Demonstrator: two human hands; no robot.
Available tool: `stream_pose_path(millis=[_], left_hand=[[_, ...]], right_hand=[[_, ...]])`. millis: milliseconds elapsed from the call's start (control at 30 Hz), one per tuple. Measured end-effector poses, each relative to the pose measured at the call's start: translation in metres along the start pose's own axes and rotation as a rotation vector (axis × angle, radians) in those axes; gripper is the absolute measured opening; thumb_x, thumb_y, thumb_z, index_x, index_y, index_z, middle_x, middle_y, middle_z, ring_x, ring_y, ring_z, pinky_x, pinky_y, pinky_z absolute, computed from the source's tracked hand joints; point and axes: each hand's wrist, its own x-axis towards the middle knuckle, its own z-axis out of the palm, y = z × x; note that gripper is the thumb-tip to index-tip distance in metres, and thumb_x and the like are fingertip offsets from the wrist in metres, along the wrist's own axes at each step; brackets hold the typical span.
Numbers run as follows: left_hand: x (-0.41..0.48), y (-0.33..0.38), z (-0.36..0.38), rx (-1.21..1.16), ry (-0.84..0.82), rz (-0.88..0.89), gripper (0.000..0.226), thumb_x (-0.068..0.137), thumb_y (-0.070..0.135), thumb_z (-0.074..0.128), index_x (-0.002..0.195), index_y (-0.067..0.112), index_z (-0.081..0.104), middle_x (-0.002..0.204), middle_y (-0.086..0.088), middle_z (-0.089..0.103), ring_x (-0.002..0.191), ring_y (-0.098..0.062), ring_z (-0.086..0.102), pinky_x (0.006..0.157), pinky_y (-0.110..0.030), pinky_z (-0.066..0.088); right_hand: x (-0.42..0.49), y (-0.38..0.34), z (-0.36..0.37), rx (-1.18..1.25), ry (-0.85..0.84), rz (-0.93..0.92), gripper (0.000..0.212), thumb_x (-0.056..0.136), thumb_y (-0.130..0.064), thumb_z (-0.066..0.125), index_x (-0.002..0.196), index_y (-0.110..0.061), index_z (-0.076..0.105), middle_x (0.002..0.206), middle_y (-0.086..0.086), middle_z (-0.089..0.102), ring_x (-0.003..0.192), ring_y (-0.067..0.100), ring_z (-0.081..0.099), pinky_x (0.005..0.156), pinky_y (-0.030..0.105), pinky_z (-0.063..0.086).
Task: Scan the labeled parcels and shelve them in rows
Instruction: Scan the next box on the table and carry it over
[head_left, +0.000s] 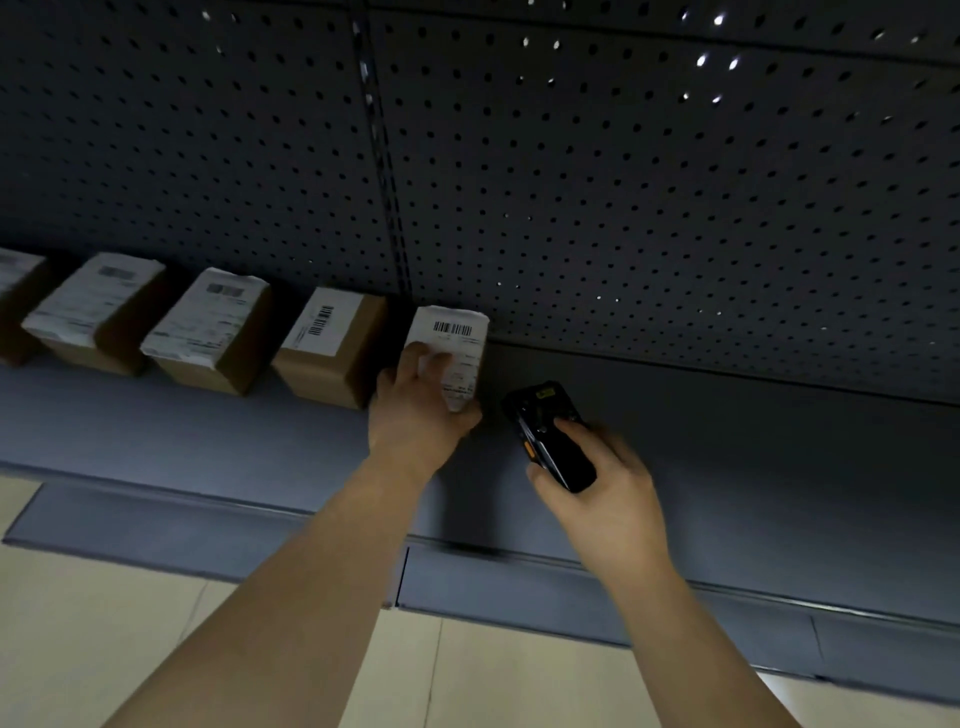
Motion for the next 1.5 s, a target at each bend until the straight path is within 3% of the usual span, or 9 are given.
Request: stream_pose_path(millis=[267, 467, 600, 700, 867, 1200, 1500], left_hand=[[0.015, -0.005, 0.001, 0.004, -0.027, 0.011, 0.074, 0.081, 0.052, 0.067, 0.146, 0.027, 0.042, 0.153, 0.002, 0.027, 0.12, -0.039, 0.038, 0.094, -0.038, 0.037], [-0.005, -0.009, -0.022, -0.106, -0.037, 0.079, 0.074, 0.083, 0.063, 0.059, 0.147, 0.028, 0.042, 0.158, 0.001, 0.027, 0.137, -0.037, 0.026, 0.111, -0.046, 0.031], [-0.057, -0.014, -0.082, -0.178, 0.042, 0.216, 0.076, 0.079, 0.068, 0.045, 0.137, 0.021, 0.054, 0.147, -0.005, 0.044, 0.126, -0.034, 0.045, 0.1, -0.049, 0.044], [-0.107, -0.02, -0.143, -0.107, 0.075, 0.282, 0.068, 0.085, 0.065, 0.042, 0.137, 0.023, 0.054, 0.143, -0.001, 0.048, 0.128, -0.027, 0.042, 0.102, -0.047, 0.043], [-0.179, -0.052, -0.245, -0.042, 0.137, 0.28, 0.067, 0.088, 0.066, 0.038, 0.139, 0.023, 0.051, 0.141, 0.005, 0.046, 0.133, -0.02, 0.039, 0.105, -0.045, 0.041], [-0.282, -0.227, -0.4, -0.059, 0.379, 0.268, 0.066, 0.088, 0.063, 0.044, 0.136, 0.019, 0.054, 0.139, 0.0, 0.049, 0.131, -0.022, 0.041, 0.106, -0.046, 0.042], [-0.34, -0.438, -0.51, -0.053, 0.533, 0.052, 0.065, 0.087, 0.062, 0.047, 0.134, 0.018, 0.055, 0.138, 0.0, 0.049, 0.131, -0.022, 0.042, 0.106, -0.045, 0.04]], right_hand=[[-0.01, 0.001, 0.005, 0.012, 0.027, 0.011, 0.056, 0.069, -0.056, 0.062, 0.121, -0.035, 0.067, 0.117, -0.008, 0.062, 0.104, 0.016, 0.061, 0.083, 0.038, 0.055], [-0.027, -0.013, -0.01, 0.006, 0.049, -0.015, 0.056, 0.069, -0.057, 0.061, 0.12, -0.033, 0.067, 0.118, -0.009, 0.061, 0.104, 0.015, 0.061, 0.083, 0.038, 0.055], [-0.053, -0.049, -0.037, 0.002, 0.042, -0.053, 0.053, 0.071, -0.054, 0.067, 0.121, -0.034, 0.066, 0.122, -0.008, 0.06, 0.108, 0.016, 0.061, 0.084, 0.037, 0.054], [-0.079, -0.093, -0.057, -0.004, 0.014, -0.075, 0.052, 0.074, -0.043, 0.079, 0.123, -0.034, 0.067, 0.131, -0.005, 0.058, 0.117, 0.018, 0.057, 0.095, 0.032, 0.05], [-0.128, -0.188, -0.069, -0.041, -0.083, -0.181, 0.054, 0.077, -0.048, 0.076, 0.128, -0.037, 0.063, 0.137, -0.008, 0.052, 0.123, 0.018, 0.052, 0.097, 0.035, 0.048], [-0.228, -0.384, 0.02, -0.046, -0.137, -0.369, 0.057, 0.081, -0.057, 0.067, 0.135, -0.041, 0.055, 0.141, -0.01, 0.047, 0.129, 0.016, 0.046, 0.102, 0.035, 0.044], [-0.291, -0.557, 0.171, 0.08, -0.267, -0.528, 0.067, 0.07, -0.07, 0.056, 0.13, -0.041, 0.057, 0.131, -0.013, 0.053, 0.12, 0.011, 0.052, 0.099, 0.038, 0.048]])
